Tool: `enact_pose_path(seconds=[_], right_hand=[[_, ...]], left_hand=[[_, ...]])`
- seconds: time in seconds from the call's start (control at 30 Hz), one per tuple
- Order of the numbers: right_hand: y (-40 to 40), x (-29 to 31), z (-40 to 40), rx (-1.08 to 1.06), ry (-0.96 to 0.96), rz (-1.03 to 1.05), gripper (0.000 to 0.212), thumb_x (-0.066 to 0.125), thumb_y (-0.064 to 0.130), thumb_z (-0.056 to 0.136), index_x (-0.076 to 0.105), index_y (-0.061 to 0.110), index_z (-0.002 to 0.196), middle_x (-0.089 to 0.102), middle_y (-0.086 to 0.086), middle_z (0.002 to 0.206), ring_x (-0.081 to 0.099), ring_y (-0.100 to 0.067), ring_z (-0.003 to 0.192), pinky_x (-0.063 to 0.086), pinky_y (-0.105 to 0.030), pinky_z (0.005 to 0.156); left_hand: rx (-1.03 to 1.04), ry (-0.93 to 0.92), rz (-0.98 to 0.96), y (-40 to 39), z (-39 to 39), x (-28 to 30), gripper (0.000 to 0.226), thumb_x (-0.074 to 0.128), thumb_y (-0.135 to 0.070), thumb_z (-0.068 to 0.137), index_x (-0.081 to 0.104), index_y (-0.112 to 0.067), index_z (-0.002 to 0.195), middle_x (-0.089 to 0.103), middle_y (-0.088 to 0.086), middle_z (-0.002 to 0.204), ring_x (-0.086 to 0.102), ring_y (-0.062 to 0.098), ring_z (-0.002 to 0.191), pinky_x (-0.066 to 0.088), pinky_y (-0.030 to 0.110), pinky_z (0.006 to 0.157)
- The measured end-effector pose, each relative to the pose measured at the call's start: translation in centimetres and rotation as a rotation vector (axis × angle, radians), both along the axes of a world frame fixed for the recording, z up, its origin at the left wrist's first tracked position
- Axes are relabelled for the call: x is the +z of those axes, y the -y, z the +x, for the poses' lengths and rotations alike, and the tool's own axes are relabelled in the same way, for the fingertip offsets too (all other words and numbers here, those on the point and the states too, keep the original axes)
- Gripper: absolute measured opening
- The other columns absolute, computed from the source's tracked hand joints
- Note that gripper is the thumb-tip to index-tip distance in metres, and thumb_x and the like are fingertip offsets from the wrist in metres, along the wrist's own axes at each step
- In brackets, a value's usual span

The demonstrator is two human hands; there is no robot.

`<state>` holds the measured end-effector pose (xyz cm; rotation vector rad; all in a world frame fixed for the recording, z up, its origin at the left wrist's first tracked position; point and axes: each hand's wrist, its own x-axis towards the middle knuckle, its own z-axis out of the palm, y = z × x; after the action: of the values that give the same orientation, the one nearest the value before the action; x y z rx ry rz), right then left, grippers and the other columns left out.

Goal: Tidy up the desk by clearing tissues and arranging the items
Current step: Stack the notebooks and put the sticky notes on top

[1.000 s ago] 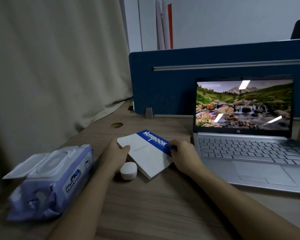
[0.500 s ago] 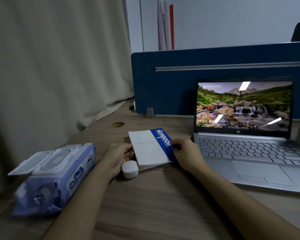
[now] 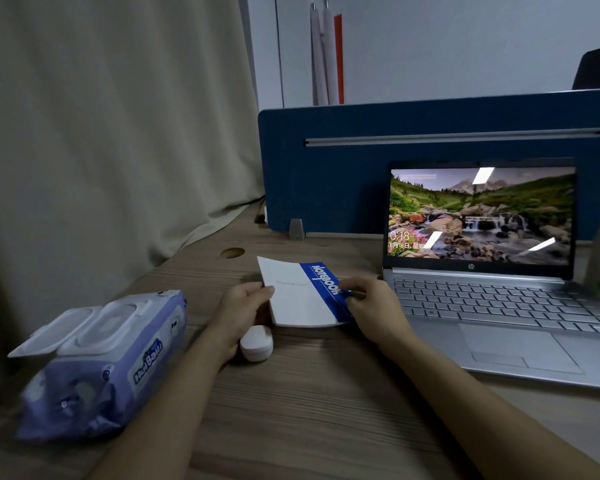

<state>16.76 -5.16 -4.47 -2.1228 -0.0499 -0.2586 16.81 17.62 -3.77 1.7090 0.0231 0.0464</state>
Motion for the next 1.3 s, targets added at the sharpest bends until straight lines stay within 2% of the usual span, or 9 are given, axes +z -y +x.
enact_pose_path(seconds=[0.13,0.23,0.4,0.57,0.8,0.93,1.07,1.2,1.3], right_hand=[[0.2,0.1,-0.2,-0.025,0.004,0.121,0.038,0.046,0.006,0.093,0.065,0.023,0.121,0.060,0.000,0.130,0.054,-0.012,0.109,0.056,-0.035,0.081],[0.3,0.0,-0.4,-0.020,0.042,0.242,0.035,0.048,0.010,0.094,0.060,0.020,0.125,0.064,0.002,0.126,0.058,-0.010,0.110,0.056,-0.040,0.088],[0.3,0.2,-0.4,-0.032,0.126,0.371,0.030,0.055,0.010,0.094,0.060,0.021,0.121,0.067,0.006,0.115,0.063,-0.010,0.104,0.054,-0.038,0.091],[0.7,0.2,-0.7,-0.035,0.199,0.428,0.028,0.054,0.013,0.096,0.055,0.029,0.119,0.064,0.011,0.115,0.061,-0.006,0.105,0.056,-0.029,0.082],[0.7,0.3,-0.9,0.018,0.149,0.363,0.028,0.055,0.010,0.095,0.053,0.037,0.100,0.062,0.016,0.104,0.061,-0.006,0.099,0.056,-0.035,0.086],[1.0,0.3,-1.2,0.025,0.145,0.275,0.024,0.054,0.009,0.095,0.052,0.028,0.110,0.062,0.012,0.109,0.061,-0.007,0.101,0.057,-0.038,0.087],[1.1,0.4,-1.5,0.029,0.194,0.230,0.026,0.056,0.012,0.095,0.052,0.026,0.117,0.062,0.014,0.108,0.061,-0.008,0.103,0.057,-0.035,0.083],[0.8,0.5,-1.8,0.104,0.188,0.240,0.035,0.057,0.014,0.096,0.052,0.026,0.128,0.068,0.011,0.102,0.066,-0.002,0.094,0.058,-0.023,0.075],[0.5,0.5,-1.8,0.117,0.178,0.210,0.040,0.056,0.010,0.096,0.051,0.021,0.134,0.073,0.006,0.100,0.069,-0.005,0.088,0.059,-0.031,0.079]], left_hand=[[-0.015,0.087,0.006,0.1,0.0,0.1,0.025,0.057,-0.011,0.096,0.065,-0.013,0.119,0.076,-0.003,0.102,0.073,0.009,0.090,0.055,0.021,0.067],[-0.022,0.179,-0.045,0.3,-0.1,0.4,0.032,0.057,-0.006,0.095,0.060,-0.015,0.126,0.073,-0.004,0.111,0.071,0.010,0.098,0.056,0.022,0.073],[-0.047,0.313,-0.061,0.5,-0.2,0.6,0.034,0.059,-0.006,0.094,0.059,-0.031,0.117,0.074,-0.013,0.109,0.069,0.006,0.101,0.056,0.019,0.073],[-0.075,0.355,-0.071,0.3,0.2,0.2,0.030,0.060,-0.007,0.094,0.059,-0.027,0.115,0.073,-0.004,0.111,0.069,0.014,0.104,0.058,0.028,0.077],[-0.171,0.258,0.018,-0.5,1.2,-0.7,0.029,0.061,-0.008,0.094,0.056,-0.026,0.116,0.075,-0.004,0.109,0.069,0.016,0.105,0.057,0.030,0.081],[-0.211,0.190,0.114,-0.8,1.1,-1.1,0.034,0.061,-0.009,0.094,0.058,-0.035,0.116,0.074,-0.004,0.111,0.069,0.014,0.106,0.054,0.040,0.091],[-0.112,0.241,0.077,-0.7,0.9,-0.7,0.036,0.062,-0.008,0.093,0.058,-0.030,0.121,0.073,0.001,0.114,0.069,0.016,0.104,0.057,0.040,0.088],[0.036,0.302,-0.005,-1.0,0.8,-0.2,0.035,0.058,-0.009,0.096,0.059,-0.031,0.122,0.074,-0.009,0.110,0.069,0.010,0.102,0.056,0.031,0.081],[0.148,0.307,-0.024,-1.5,0.9,0.0,0.033,0.053,-0.010,0.098,0.062,-0.030,0.123,0.072,-0.010,0.109,0.066,0.007,0.102,0.051,0.028,0.082]])
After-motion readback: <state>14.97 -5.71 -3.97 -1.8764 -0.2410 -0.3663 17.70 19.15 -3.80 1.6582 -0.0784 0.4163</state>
